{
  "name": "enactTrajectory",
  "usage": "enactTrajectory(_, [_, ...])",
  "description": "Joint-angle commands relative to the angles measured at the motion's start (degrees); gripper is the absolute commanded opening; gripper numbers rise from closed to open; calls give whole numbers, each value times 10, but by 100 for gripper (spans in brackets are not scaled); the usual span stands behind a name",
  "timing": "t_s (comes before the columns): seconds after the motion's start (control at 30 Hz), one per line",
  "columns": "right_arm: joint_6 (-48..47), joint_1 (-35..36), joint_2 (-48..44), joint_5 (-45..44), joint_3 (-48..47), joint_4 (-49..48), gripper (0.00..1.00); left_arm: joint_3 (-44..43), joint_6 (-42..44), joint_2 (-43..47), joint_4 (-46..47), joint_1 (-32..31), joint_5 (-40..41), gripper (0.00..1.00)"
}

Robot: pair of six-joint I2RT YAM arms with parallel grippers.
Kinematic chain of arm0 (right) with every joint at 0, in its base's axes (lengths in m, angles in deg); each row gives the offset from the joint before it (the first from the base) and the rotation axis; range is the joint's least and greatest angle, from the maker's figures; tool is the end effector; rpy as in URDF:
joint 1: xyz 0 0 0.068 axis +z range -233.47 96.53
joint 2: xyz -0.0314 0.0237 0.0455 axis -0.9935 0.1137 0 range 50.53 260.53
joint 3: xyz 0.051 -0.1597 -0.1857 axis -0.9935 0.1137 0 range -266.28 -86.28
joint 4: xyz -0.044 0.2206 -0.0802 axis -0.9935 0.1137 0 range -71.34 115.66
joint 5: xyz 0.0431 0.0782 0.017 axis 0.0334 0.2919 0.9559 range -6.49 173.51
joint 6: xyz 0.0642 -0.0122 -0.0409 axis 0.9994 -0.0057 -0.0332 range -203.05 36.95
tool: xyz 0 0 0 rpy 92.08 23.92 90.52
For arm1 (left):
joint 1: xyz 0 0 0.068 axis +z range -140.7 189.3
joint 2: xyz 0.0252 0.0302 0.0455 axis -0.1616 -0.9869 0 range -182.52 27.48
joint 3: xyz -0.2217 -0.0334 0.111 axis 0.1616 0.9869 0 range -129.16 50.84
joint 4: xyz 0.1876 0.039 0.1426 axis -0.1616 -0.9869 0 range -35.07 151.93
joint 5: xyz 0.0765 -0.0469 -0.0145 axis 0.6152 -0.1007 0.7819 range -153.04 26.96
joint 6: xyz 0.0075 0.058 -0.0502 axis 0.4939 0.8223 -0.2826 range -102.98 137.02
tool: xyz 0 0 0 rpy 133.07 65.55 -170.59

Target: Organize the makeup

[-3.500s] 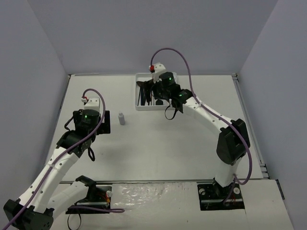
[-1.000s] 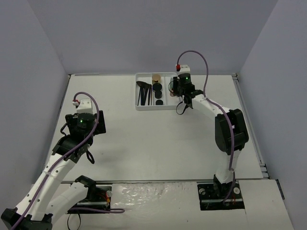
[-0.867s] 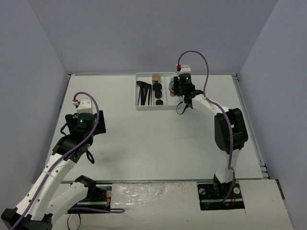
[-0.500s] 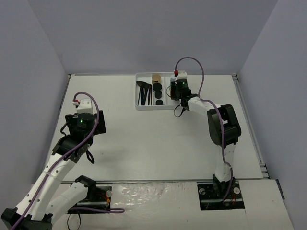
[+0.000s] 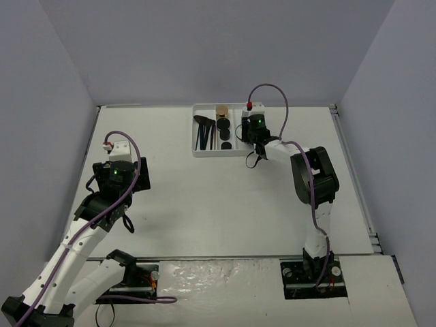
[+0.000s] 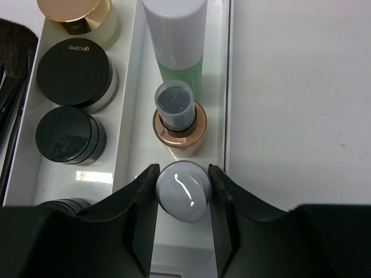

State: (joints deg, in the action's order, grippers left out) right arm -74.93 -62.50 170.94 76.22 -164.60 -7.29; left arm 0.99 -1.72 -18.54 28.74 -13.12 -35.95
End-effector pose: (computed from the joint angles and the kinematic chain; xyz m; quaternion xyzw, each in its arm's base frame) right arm 0.4505 0.1637 0.1790 -0.0513 0.7970 0.1014 0.5932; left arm 0.1820 -0.0428 0.2963 -0.0913 0.8425 0.0167 0.5306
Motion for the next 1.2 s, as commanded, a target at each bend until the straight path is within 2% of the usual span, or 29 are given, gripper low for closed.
enactTrajectory(0.0, [9, -3, 5, -22, -13, -48, 0, -14, -4, 1, 22, 3, 16, 97])
enactTrajectory(0.87, [5, -12, 55, -34, -63, -59, 2, -14, -3, -9, 23, 3, 16, 97])
enactTrajectory(1.07, [9, -11, 41, -31, -45, -58, 42, -15, -3, -11, 23, 3, 14, 97])
enactTrajectory(1.17, [10, -10, 34, -23, -39, -54, 55, -14, -4, -13, 23, 4, 12, 97])
